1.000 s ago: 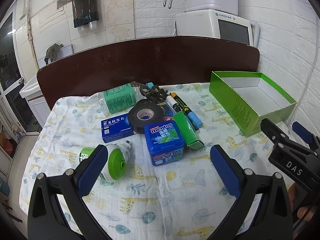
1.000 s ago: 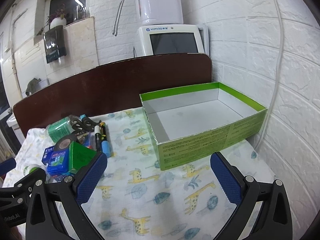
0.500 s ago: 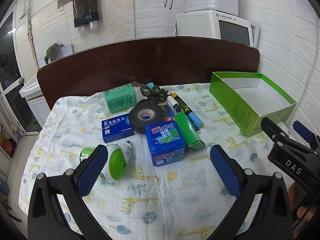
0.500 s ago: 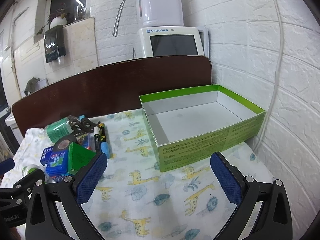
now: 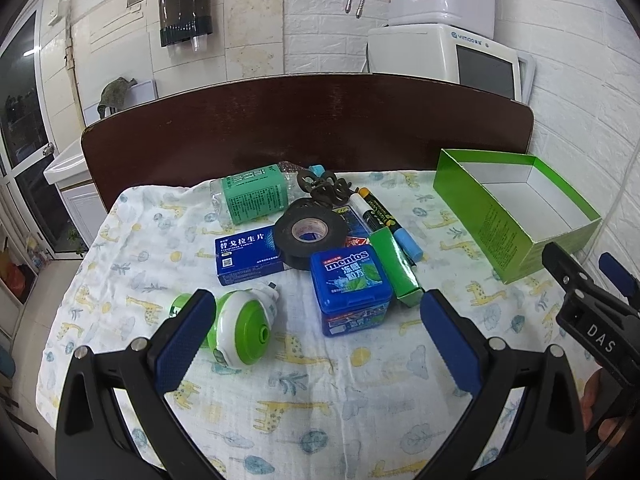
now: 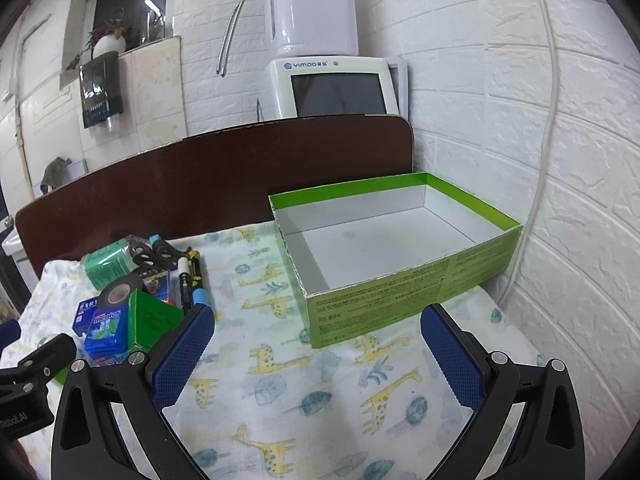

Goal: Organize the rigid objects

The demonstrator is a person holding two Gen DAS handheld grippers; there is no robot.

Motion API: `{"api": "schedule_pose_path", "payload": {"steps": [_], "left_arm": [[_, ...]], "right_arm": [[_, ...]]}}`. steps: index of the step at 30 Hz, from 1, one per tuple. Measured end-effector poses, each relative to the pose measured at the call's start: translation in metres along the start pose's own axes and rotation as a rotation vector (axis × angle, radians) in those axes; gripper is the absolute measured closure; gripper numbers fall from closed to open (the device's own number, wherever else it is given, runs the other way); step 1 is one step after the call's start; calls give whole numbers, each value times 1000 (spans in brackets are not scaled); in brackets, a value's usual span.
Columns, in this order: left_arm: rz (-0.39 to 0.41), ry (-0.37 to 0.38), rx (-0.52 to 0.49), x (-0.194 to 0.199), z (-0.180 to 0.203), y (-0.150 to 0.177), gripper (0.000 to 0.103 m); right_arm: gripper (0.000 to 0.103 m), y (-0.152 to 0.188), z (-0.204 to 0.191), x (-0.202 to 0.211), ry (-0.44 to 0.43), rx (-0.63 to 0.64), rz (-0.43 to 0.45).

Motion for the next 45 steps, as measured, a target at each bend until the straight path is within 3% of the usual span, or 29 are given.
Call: {"api": "schedule_pose_path", "payload": {"steps": [16, 25, 30, 32, 35, 38, 43, 45], "left_arm": [[-13, -50, 47, -1, -30, 2, 1], [-20, -118, 76, 5, -76, 15, 1], [-32, -88, 105, 9, -82, 21, 2], [-32, -39, 105, 10, -74, 21, 5], [-19, 60, 91, 14, -55, 15, 10], [-37, 162, 91, 11, -34, 12, 19], [-136, 255, 86, -11, -8, 23, 52], [-173, 270, 100, -19, -4, 29, 53]], "right_arm": [[0, -3, -32, 13, -123, 28, 24], [0, 3, -52, 15, -205, 32, -4], [20, 9, -76, 17, -314, 36, -37], [39, 14, -86, 17, -378, 17, -77], [58, 25, -103, 18, -516, -43, -163], [61, 37, -113, 15, -583, -85, -244], [72, 46, -124, 9, -612, -91, -316], [74, 49, -126, 7, -612, -81, -335]]}}
Point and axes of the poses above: each gripper's, at about its wrist camera, not at the fingertips, and x roughly against the way its jaws point, z to its right, y to its underside, the point moved 9 cm from there along -x, roughly the way its jaws point, and after that the axes turned 11 degrees about z, right-handed, at the moved point
